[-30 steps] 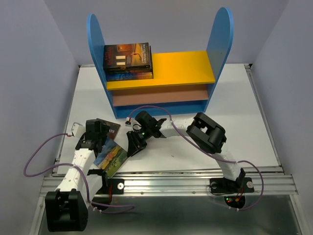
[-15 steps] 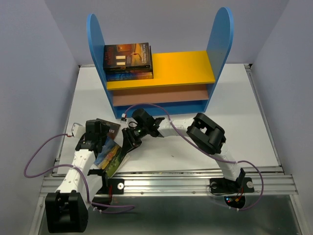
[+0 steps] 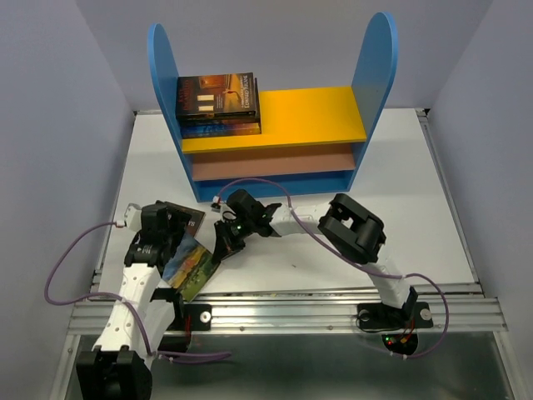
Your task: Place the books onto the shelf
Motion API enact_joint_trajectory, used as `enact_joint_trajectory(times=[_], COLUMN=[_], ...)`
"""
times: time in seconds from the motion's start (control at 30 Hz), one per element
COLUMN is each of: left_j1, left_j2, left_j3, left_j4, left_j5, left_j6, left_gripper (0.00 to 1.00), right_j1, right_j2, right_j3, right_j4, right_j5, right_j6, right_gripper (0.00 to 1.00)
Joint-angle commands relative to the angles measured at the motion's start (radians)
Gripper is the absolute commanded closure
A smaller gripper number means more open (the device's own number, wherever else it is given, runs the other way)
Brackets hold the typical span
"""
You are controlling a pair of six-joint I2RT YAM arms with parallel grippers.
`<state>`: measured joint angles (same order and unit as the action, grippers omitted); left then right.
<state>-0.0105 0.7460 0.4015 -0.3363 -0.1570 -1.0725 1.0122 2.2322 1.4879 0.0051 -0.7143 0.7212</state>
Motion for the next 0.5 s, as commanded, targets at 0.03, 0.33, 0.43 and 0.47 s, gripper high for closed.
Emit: enact_joint_trajectory(times=[0.03, 0.33, 0.43, 0.47], left_j1=[0.003, 0.003, 0.003, 0.003], left_j2=[-0.051, 0.009, 0.004, 0.003], left_j3=[0.108, 0.063, 0.016, 0.004], left_j4=[0.04, 0.114, 0.189, 0.207], left_j5=[0.206, 0.461, 0.554, 0.571], left_j6=[0.158, 0.264, 0.261, 0.249], left_gripper=[0.01, 0.01, 0.01, 0.01], right_j1=[-0.05, -0.196, -0.231, -0.231], right_j2=[-0.149, -0.491, -0.588, -0.609], right_j3=[-0.142, -0.54, -0.626, -0.653], right_j4=[0.12, 0.337, 0.343, 0.355], right_j5=[0.084, 0.093, 0.114, 0.111], right_j6=[0.01, 0.133, 0.158, 0.168], right_gripper=[0.99, 0.99, 0.99, 0.99])
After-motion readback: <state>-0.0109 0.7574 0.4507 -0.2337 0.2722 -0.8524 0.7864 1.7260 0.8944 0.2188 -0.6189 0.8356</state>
